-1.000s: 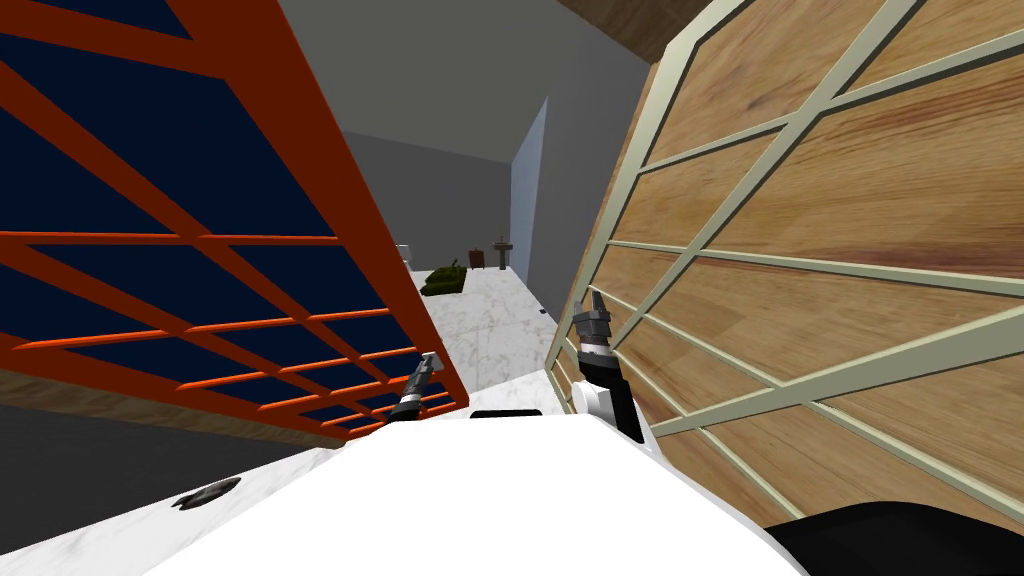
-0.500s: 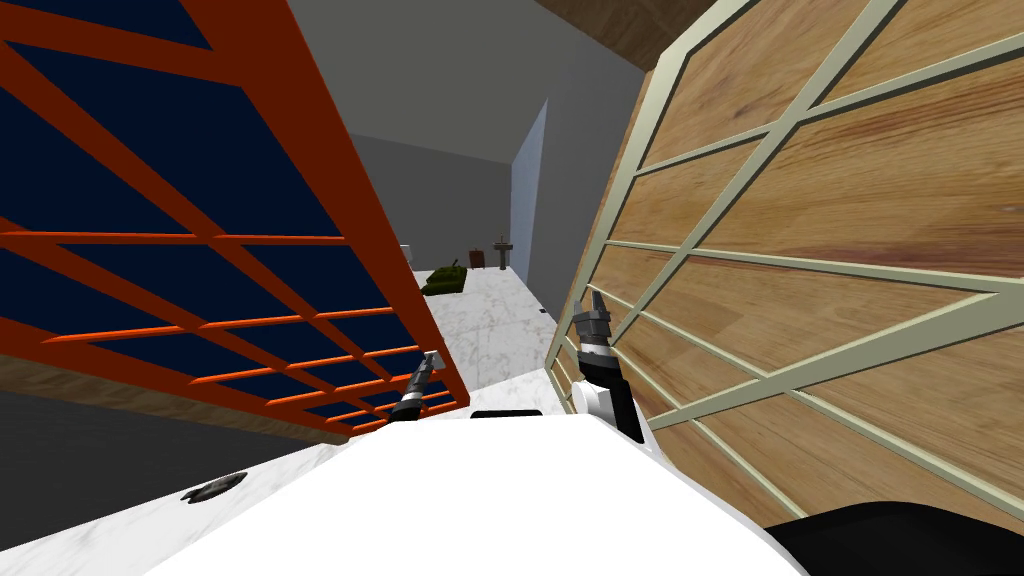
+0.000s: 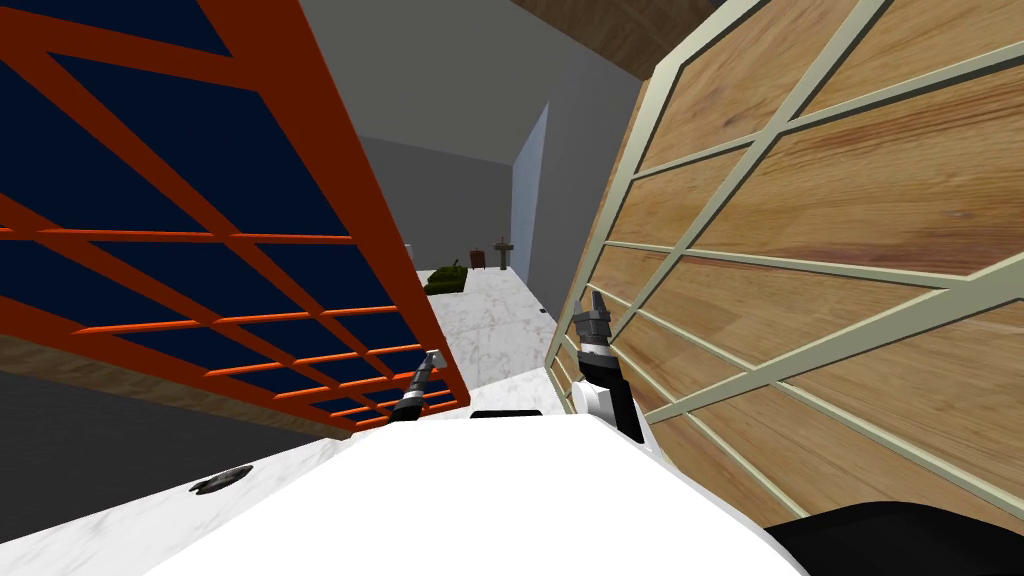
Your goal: Pull the door open
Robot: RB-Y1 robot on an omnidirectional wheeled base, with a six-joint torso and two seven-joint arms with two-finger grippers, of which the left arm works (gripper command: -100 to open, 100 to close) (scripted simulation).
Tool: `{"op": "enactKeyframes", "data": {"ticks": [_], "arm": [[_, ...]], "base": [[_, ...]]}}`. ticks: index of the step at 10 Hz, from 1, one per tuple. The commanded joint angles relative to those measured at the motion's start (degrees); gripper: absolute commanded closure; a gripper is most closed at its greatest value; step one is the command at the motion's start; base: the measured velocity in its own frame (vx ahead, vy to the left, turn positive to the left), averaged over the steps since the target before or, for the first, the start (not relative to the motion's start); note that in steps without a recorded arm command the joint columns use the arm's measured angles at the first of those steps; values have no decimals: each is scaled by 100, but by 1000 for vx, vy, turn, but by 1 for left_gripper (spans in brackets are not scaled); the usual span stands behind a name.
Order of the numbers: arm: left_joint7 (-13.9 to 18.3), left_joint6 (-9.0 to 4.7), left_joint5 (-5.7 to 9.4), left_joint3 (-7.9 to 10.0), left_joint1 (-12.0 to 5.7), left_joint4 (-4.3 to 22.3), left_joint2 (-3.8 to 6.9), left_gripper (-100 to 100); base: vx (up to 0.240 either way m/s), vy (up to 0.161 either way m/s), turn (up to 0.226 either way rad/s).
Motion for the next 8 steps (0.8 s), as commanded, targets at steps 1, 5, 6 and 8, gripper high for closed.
{"op": "enactKeyframes", "data": {"ticks": [1, 5, 6, 8], "arm": [[286, -49, 56, -186, -83, 117, -69, 100], [760, -53, 219, -334, -135, 160, -28, 100], [979, -56, 302, -409, -161, 181, -7, 100], [1221, -58, 388, -488, -188, 204, 15, 100]], "base": [[-26, -4, -9], [-43, 11, -2], [-26, -7, 10], [-34, 7, 13]]}}
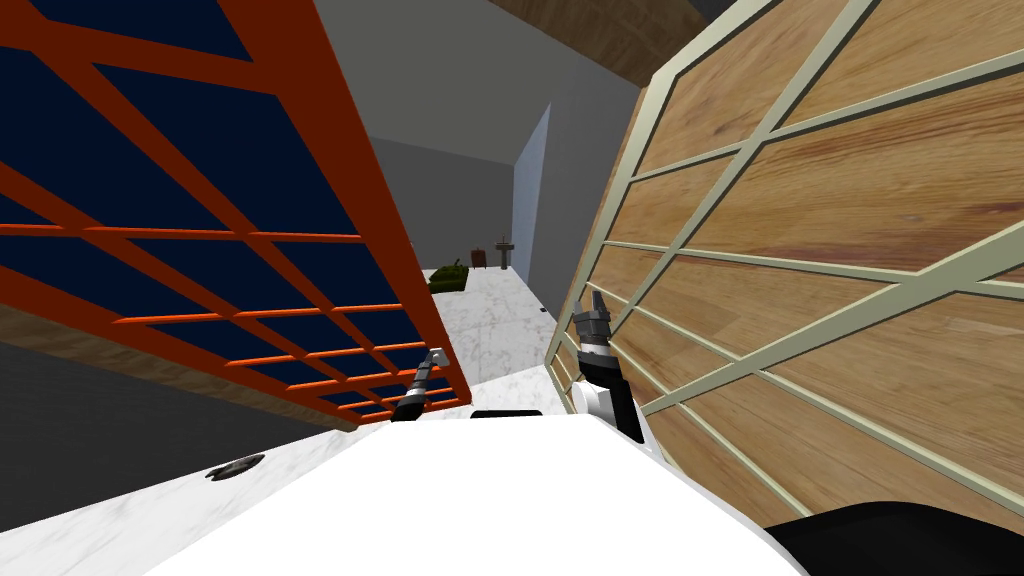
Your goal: Pull the door open
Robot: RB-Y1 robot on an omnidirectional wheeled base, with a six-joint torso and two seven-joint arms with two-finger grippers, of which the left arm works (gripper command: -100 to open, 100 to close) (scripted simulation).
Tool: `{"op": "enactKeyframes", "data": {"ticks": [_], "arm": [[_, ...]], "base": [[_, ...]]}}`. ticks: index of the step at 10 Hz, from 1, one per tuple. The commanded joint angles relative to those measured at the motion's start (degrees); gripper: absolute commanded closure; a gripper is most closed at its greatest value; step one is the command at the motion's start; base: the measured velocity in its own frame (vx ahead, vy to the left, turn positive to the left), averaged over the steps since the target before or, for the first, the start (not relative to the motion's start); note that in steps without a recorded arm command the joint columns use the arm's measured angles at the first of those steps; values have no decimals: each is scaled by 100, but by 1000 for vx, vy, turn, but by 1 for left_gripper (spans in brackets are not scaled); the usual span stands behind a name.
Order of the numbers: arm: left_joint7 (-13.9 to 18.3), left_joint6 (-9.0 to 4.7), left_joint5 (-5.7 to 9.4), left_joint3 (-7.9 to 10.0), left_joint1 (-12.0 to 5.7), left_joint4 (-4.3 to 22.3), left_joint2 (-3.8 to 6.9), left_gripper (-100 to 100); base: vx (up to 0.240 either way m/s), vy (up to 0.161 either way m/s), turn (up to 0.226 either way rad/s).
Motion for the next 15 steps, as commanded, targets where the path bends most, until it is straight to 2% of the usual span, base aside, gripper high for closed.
{"op": "enactKeyframes", "data": {"ticks": [1, 2, 4, 5, 7, 8, 10, 11, 15], "arm": [[175, 16, -8, -176, -59, 34, -100, 100], [386, 13, 78, -255, -87, 57, -79, 100], [414, 13, 78, -255, -87, 57, -79, 100], [653, 11, 165, -334, -114, 80, -57, 100], [653, 11, 165, -334, -114, 80, -57, 100], [892, 9, 251, -413, -142, 103, -35, 100], [892, 9, 251, -413, -142, 103, -35, 100], [1131, 7, 338, -492, -169, 126, -13, 100], [1131, 7, 338, -492, -169, 126, -13, 100]], "base": [[-33, 11, -16], [-38, 4, -26], [-13, -1, 9], [-25, -4, 5], [-15, 8, 4], [-32, 13, -16], [-23, 7, -13], [-22, -5, 12], [-5, 4, 6]]}}
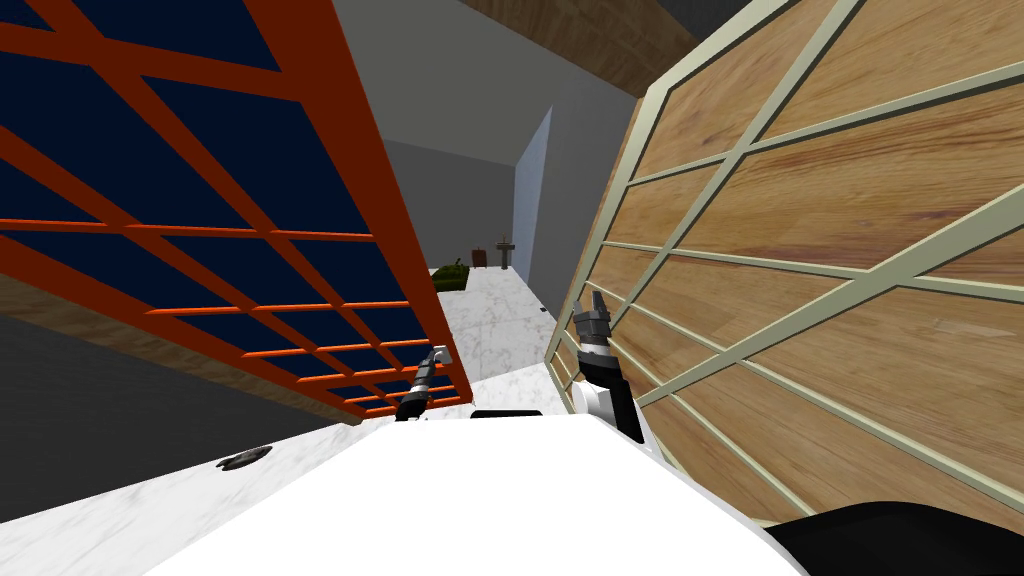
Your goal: Pull the door open
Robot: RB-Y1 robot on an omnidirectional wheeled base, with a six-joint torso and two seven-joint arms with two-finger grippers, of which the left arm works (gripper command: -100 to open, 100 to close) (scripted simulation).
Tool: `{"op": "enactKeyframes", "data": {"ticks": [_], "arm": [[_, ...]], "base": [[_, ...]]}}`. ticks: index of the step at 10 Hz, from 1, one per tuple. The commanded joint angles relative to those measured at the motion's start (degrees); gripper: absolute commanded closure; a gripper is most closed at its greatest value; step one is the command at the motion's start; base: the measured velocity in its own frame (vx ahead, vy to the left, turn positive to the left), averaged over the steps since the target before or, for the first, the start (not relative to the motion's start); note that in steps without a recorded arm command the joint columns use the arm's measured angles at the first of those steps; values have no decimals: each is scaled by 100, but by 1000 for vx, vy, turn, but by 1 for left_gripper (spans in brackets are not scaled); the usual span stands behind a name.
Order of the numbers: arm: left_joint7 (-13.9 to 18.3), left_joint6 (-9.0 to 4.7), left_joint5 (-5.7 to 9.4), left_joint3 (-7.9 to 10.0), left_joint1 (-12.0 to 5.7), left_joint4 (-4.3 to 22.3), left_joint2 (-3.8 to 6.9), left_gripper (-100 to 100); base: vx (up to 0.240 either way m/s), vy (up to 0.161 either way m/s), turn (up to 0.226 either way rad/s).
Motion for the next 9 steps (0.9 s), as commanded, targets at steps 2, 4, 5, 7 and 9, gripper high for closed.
{"op": "enactKeyframes", "data": {"ticks": [2, 4, 5, 7, 9], "arm": [[30, 127, -70, -172, 124, -307, -137, 100], [269, 125, 19, -253, 96, -283, -115, 100], [269, 125, 19, -253, 96, -283, -115, 100], [269, 125, 19, -253, 96, -283, -115, 100], [269, 125, 19, -253, 96, -283, -115, 100]], "base": [[2, -6, -7], [-27, 7, -7], [-18, 6, 8], [-2, 2, 5], [5, -2, 13]]}}
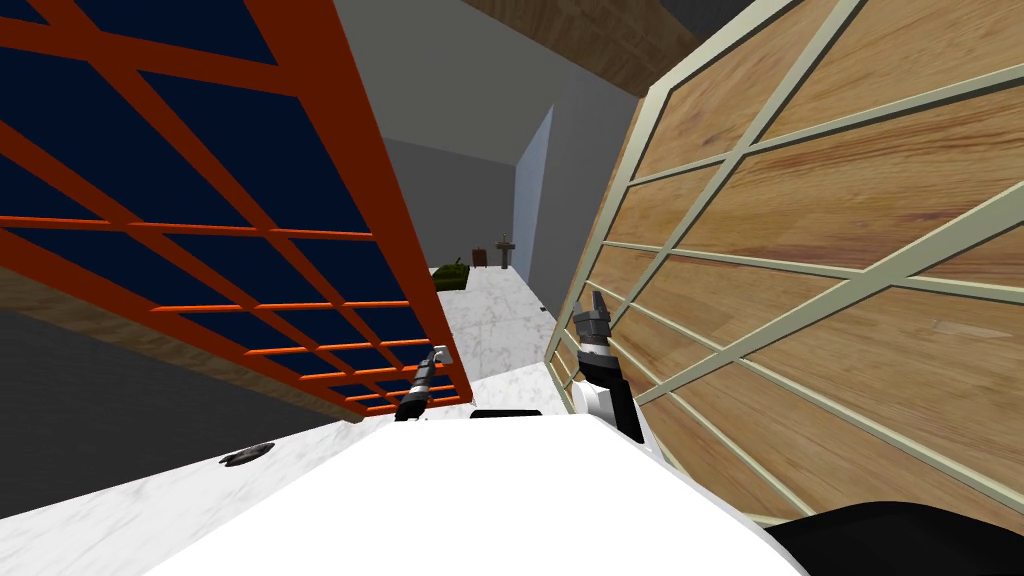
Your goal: Pull the door open
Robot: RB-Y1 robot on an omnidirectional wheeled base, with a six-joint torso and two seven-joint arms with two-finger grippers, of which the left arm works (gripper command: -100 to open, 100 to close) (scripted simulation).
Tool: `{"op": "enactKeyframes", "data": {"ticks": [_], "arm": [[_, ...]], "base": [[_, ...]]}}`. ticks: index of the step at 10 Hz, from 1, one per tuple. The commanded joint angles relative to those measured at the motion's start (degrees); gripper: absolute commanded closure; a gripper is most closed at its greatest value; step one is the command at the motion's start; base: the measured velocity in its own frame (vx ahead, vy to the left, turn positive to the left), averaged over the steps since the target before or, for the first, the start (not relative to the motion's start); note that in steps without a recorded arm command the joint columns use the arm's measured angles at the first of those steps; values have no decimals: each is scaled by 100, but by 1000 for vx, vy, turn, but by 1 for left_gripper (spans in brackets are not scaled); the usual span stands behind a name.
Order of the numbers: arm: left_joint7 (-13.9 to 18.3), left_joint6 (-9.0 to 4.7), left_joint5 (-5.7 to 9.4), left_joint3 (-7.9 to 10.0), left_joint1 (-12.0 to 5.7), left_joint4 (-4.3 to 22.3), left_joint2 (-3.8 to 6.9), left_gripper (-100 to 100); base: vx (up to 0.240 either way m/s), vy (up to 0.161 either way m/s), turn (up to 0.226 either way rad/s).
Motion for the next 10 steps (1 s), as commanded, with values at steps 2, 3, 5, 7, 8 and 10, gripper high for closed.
{"op": "enactKeyframes", "data": {"ticks": [2, 3, 5, 7, 8, 10], "arm": [[250, 42, 22, -241, -23, -110, -118, 100], [250, 42, 22, -241, -23, -110, -118, 100], [250, 42, 22, -241, -23, -110, -118, 100], [250, 42, 22, -241, -23, -110, -118, 100], [250, 42, 22, -241, -23, -110, -118, 100], [250, 42, 22, -241, -23, -110, -118, 100]], "base": [[-17, -4, -9], [-23, 15, -21], [-2, -1, 5], [4, 4, 1], [-14, 4, 4], [4, -1, -3]]}}
